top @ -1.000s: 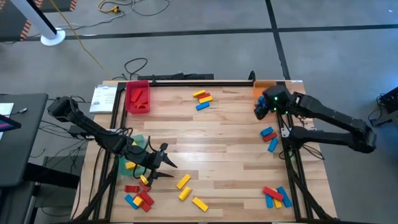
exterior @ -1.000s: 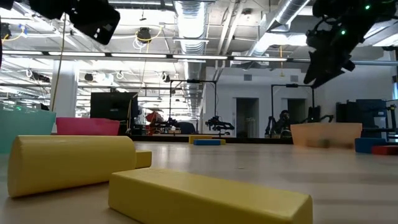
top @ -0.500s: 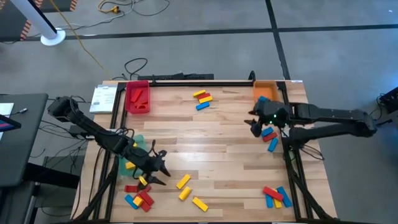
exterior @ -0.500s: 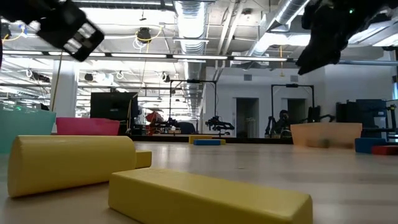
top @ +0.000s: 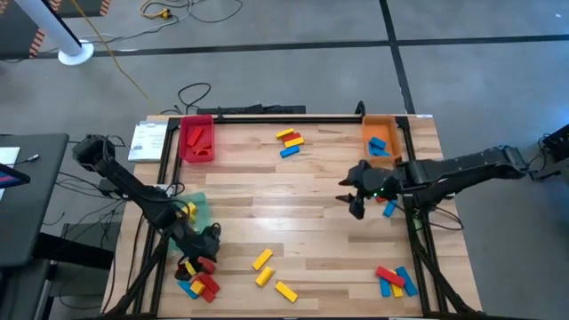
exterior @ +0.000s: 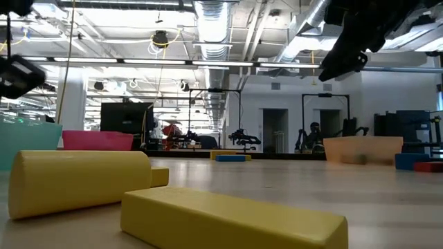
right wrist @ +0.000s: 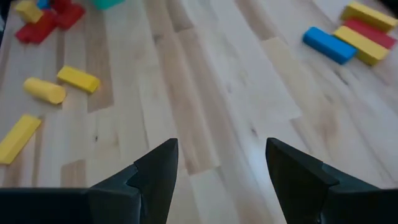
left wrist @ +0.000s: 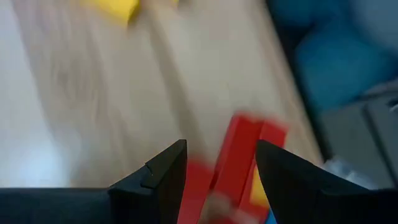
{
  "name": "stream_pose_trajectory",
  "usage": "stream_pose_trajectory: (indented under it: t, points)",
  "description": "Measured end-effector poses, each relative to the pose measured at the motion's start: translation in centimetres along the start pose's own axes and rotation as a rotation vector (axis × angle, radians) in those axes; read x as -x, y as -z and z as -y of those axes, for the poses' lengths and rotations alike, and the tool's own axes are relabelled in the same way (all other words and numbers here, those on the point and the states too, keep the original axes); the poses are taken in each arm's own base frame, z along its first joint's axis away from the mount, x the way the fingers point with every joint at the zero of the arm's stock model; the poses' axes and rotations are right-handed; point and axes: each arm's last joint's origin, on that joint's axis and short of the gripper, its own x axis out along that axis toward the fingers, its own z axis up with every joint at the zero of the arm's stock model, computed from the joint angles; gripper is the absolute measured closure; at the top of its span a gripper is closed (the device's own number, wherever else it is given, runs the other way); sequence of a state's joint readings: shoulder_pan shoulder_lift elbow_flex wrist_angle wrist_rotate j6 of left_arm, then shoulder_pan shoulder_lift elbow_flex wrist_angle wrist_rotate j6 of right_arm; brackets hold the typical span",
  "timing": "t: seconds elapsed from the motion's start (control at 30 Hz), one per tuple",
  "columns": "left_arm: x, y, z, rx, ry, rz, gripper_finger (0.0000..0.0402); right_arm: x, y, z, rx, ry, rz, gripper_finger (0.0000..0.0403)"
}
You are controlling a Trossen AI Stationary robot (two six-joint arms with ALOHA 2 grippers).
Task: Sort blocks
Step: Put the red block into the red bin
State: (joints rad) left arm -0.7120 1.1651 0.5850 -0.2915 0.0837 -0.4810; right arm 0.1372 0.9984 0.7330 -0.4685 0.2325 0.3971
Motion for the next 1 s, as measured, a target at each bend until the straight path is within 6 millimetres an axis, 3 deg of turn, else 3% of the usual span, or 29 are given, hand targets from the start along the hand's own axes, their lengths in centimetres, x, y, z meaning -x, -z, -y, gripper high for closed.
stream_pose_trajectory:
  t: [0.2, 0.43, 0.6, 0.83, 1.0]
  points:
    - [0.0, 1.7, 0.3, -0.066, -0.143, -0.083, 0.0214, -1.8, 0.3, -1.4, 0.05, -0.024, -0.029, 0.0148]
    - [0.1, 2.4, 0.5, -0.176, -0.217, -0.103, 0.021, -3.0, 1.0, -2.0, 0.08, -0.019, -0.082, 0.0148]
    - [0.0, 2.2, 0.6, -0.181, -0.216, -0.087, 0.0183, -3.5, 1.1, -2.1, 0.086, -0.015, -0.093, 0.0148]
    - [-2.9, 2.5, 1.8, -0.278, -0.133, -0.137, 0.0157, -3.5, 0.7, -2.4, 0.102, -0.039, -0.044, 0.0148]
    - [-4.8, 2.2, 2.8, -0.386, -0.284, -0.314, 0.0163, -3.5, 0.6, -2.6, 0.11, -0.046, -0.034, 0.0148]
